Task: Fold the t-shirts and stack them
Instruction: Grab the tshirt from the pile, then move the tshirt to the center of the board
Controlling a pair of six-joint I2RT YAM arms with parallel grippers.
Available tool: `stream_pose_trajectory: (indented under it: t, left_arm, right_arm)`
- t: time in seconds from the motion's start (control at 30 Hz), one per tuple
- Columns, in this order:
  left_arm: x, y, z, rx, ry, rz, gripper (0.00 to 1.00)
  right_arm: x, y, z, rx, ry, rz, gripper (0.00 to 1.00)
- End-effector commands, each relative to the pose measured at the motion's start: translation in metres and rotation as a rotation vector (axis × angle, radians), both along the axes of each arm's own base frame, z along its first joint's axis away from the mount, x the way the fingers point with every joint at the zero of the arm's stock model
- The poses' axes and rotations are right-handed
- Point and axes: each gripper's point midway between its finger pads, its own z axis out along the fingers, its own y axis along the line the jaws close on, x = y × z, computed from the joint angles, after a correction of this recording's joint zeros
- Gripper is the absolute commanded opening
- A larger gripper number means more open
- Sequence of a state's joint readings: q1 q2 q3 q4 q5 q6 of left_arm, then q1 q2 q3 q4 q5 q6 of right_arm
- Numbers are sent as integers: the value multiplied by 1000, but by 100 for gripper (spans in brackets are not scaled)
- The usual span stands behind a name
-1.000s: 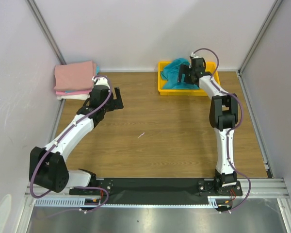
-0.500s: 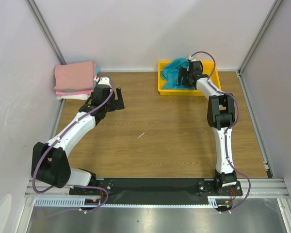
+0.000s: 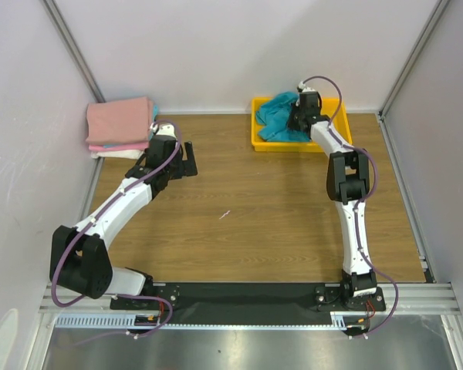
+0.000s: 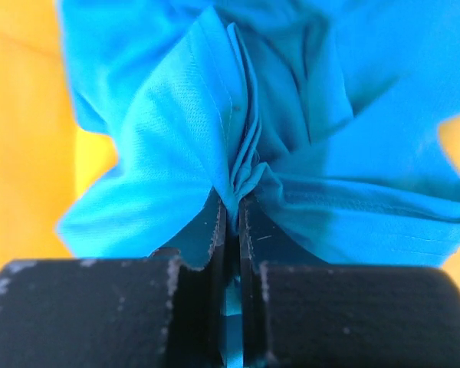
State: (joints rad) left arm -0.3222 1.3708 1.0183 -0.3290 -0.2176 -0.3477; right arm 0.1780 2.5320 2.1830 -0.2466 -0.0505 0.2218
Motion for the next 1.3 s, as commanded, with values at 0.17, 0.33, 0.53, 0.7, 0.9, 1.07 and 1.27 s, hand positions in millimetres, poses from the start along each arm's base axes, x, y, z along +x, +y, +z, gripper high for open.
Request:
stream_pose_trajectory:
  t: [0.17,0.33,0.53,0.7,0.9,1.07,1.27]
  left_arm:
    - [14,-10,45,-51,-122,-32,100]
    - [21,-22,62,-102,-190,-80,100]
    - [33,-39,100,-147,-312,-166,100]
    - [40,-49,149,-185,-434,-215,100]
    - [34,-46,178,-178,-489,-224,100]
    - [19,-26,184,-128,-479,-158,100]
    - [-7,-13,165,-90,-434,-149,100]
  right_arm:
    - [7,7,254,9,-497,59,0]
    - [-36,7,368,8,-694,93,0]
    - [-113,19,477,-13,-881,155,0]
    - [-182,41,530,21,-964,249,0]
    - [-256,73,554,45,-997,390,0]
    - [-313,103,522,160,-851,521,0]
    - [-345,147,395,354,-543,637,0]
